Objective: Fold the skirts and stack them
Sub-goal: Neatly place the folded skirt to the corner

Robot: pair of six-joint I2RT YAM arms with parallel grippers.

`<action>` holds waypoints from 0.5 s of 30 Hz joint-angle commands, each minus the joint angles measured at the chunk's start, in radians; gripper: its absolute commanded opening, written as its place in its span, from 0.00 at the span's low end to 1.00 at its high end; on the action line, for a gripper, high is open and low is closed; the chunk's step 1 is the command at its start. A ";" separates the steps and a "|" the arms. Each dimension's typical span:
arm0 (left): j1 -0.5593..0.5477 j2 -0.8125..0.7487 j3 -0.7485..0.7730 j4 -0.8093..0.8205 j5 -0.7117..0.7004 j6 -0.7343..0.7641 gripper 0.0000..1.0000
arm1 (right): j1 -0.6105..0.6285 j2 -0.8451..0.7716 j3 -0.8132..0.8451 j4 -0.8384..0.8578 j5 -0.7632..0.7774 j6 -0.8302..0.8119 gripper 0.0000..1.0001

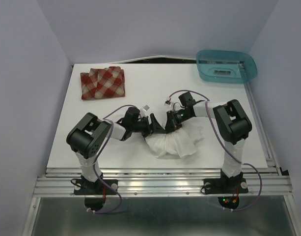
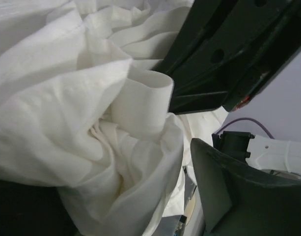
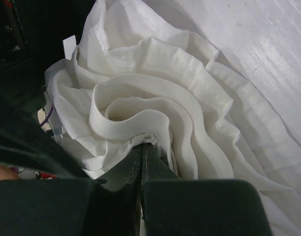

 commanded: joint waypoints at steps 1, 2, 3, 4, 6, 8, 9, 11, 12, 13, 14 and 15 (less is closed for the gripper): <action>-0.011 0.061 0.013 -0.047 -0.090 0.034 0.72 | 0.007 0.038 0.010 0.047 0.029 0.011 0.01; -0.008 0.055 0.025 -0.082 -0.096 0.065 0.56 | -0.002 0.037 0.019 0.047 0.049 0.014 0.01; 0.001 0.045 0.032 -0.102 -0.105 0.085 0.48 | -0.002 0.032 0.024 0.048 0.062 0.019 0.01; 0.011 0.026 0.038 -0.128 -0.123 0.106 0.40 | -0.014 0.028 0.030 0.047 0.072 0.019 0.01; 0.047 0.002 0.053 -0.193 -0.152 0.160 0.06 | -0.049 0.008 0.057 0.045 0.106 0.031 0.01; 0.075 -0.005 0.070 -0.266 -0.172 0.200 0.00 | -0.075 -0.006 0.080 0.044 0.115 0.040 0.01; 0.099 -0.003 0.091 -0.286 -0.177 0.238 0.00 | -0.095 -0.030 0.100 0.041 0.149 0.039 0.01; 0.121 -0.002 0.143 -0.360 -0.182 0.287 0.00 | -0.109 -0.063 0.122 0.030 0.199 0.032 0.02; 0.129 -0.003 0.177 -0.397 -0.189 0.330 0.00 | -0.123 -0.099 0.149 0.013 0.238 0.016 0.04; 0.135 -0.005 0.212 -0.443 -0.208 0.418 0.00 | -0.123 -0.119 0.165 -0.001 0.255 0.009 0.06; 0.147 -0.005 0.293 -0.534 -0.223 0.456 0.00 | -0.132 -0.136 0.178 -0.011 0.278 0.006 0.09; 0.152 -0.005 0.335 -0.573 -0.235 0.497 0.00 | -0.132 -0.153 0.191 -0.031 0.317 -0.015 0.14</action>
